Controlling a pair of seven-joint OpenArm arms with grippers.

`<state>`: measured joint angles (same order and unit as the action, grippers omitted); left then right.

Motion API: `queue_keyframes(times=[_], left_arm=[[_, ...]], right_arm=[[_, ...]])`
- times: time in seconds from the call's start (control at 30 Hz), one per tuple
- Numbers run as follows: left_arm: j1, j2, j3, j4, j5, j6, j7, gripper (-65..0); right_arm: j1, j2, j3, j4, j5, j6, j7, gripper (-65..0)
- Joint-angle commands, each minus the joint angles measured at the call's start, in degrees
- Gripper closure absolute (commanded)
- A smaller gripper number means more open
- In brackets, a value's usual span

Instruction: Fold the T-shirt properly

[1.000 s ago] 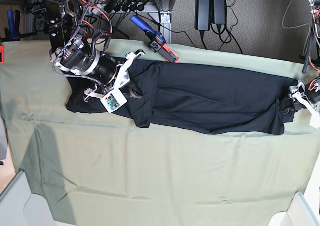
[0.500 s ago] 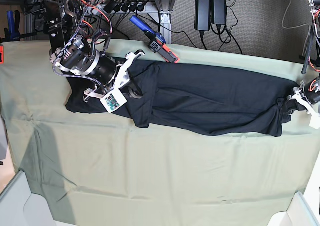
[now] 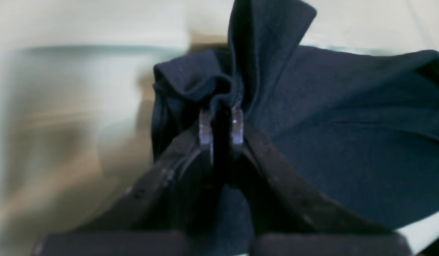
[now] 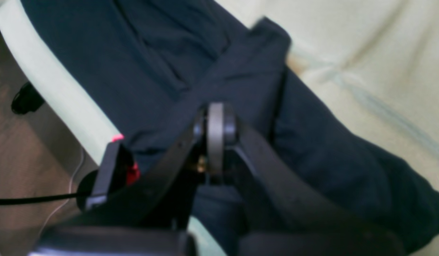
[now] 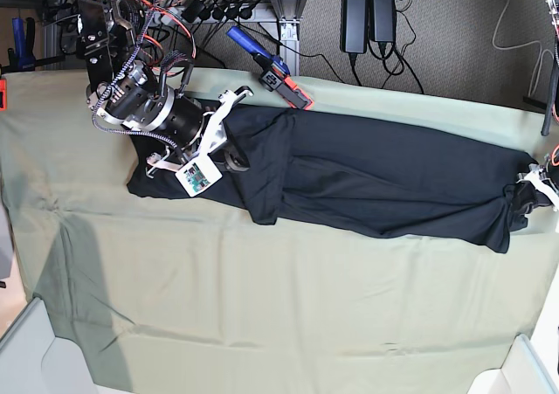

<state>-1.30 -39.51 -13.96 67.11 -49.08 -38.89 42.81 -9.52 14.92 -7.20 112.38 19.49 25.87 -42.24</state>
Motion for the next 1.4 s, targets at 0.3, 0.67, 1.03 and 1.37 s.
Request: queue_keyframes(times=[0.3, 0.67, 1.03, 1.37], left_arm=[[-0.4, -1.6, -0.7, 0.2, -1.5, -1.1, -0.2, -9.0], [-1.0, -1.6, -0.7, -9.9, 6.7, -0.5, -11.8, -31.7], [-1.9, 0.6, -0.6, -10.9, 4.4, -1.1, -11.7, -31.6], [-2.5, 0.4, -0.3, -10.9, 11.4, 2.5, -13.4, -31.6]], right_arm=[[0.6, 0.2, 0.2, 1.0, 0.7, 4.1, 1.3, 0.0], [0.6, 0.2, 0.2, 1.0, 2.4, 4.1, -0.3, 0.0], [0.6, 0.2, 0.2, 1.0, 2.4, 4.1, -0.4, 0.0], [0.6, 0.2, 0.2, 1.0, 2.6, 4.1, -1.5, 0.0]])
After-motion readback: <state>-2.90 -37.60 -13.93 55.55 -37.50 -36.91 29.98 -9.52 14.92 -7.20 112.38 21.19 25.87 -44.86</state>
